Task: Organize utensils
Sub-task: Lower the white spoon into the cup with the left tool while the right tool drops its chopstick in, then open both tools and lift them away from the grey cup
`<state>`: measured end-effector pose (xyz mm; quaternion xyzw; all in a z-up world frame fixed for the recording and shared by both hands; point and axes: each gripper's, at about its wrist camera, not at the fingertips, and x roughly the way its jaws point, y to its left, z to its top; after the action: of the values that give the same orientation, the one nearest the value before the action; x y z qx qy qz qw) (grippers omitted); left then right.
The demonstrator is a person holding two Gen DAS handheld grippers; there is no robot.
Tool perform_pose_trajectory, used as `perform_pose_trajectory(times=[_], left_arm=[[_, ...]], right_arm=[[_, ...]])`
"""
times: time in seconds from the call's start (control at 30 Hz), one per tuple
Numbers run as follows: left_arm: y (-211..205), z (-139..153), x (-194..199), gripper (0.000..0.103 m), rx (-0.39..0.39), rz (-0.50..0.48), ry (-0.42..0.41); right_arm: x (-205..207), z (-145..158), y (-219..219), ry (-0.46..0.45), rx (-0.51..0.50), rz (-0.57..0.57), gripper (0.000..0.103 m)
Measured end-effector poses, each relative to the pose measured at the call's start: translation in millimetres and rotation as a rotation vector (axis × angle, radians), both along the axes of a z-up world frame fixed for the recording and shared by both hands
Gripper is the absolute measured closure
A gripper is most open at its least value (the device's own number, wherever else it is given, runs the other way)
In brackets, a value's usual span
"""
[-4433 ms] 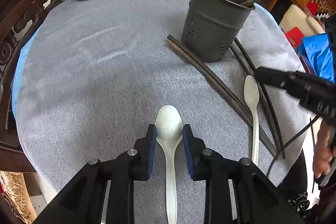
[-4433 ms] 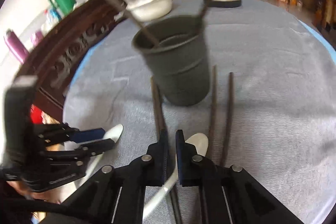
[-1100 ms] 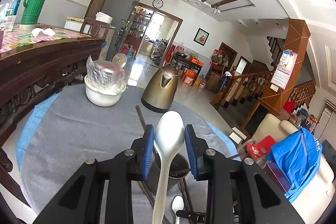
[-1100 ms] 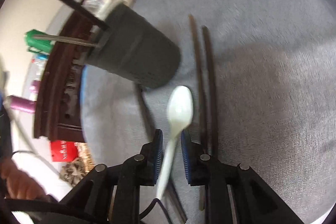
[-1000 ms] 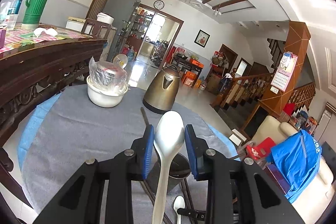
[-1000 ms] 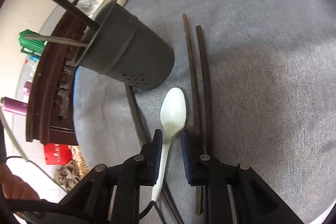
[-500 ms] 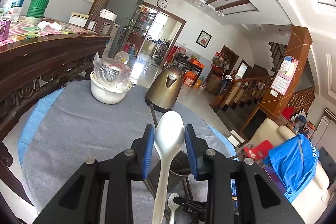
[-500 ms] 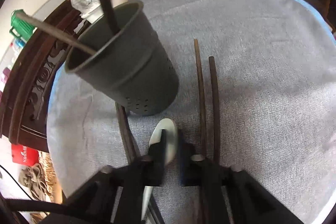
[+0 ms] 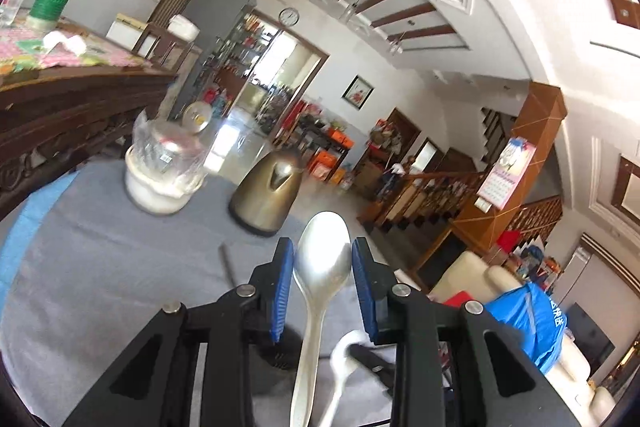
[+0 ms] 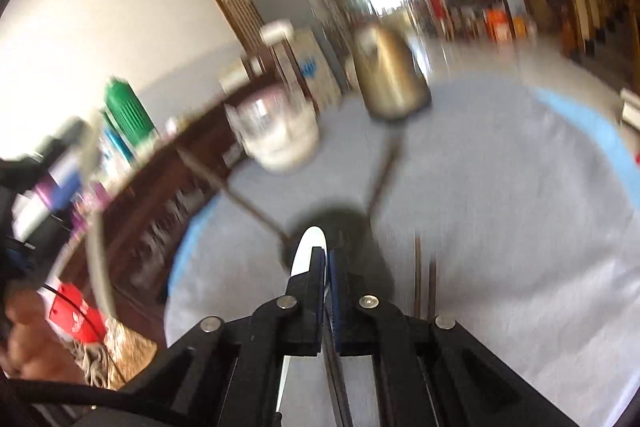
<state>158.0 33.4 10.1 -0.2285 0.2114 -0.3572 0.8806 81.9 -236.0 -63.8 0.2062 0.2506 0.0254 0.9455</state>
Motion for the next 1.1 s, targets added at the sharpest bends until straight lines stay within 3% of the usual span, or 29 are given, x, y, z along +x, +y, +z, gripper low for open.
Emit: perform_pose_trajectory(times=[0.23,0.33,0.47,0.63,0.73,0.83,1.03,1.1], left_arm=[[-32.8,15.7,18.1,0.072,-0.070,-0.007,-0.061],[-51.4,6.4,30.3,0.072,-0.094,-0.002,-0.062],[-72.0,-16.2,35.8,0.072,-0.044,0.021,-0.086],[-80.6,-59.7,45.5,0.071,0.037,0.036,-0.007],[-68.9,-70.3,45.2,0.072,0.004,0.058,0.015],[-56.1,-69.9,39.2,0.071,-0.059,0.074,-0.033],[-57.7,-71.2,48.2,0.071,-0.048,0.073,-0.031],[-48.2,-68.9,46.6,0.071,-0.085,0.077,-0.024]], right_arm=[[-6.6,79.6,-23.6,-0.266,-0.092,-0.151,0.100],[2.5,91.6,-34.0,-0.301,-0.099,-0.203,0.100],[20.4,89.5,-33.6,-0.299,-0.129,-0.259,0.100],[36.8,79.4,-30.8,-0.285,-0.116,-0.262,0.100],[42.5,72.7,-18.2,-0.282,-0.151,-0.260,0.100],[36.4,66.4,-6.0,-0.291,-0.215,-0.267,0.100],[46.9,61.5,15.7,-0.287,-0.286,-0.278,0.100],[45.1,62.9,16.7,-0.289,-0.303,-0.280,0.100]])
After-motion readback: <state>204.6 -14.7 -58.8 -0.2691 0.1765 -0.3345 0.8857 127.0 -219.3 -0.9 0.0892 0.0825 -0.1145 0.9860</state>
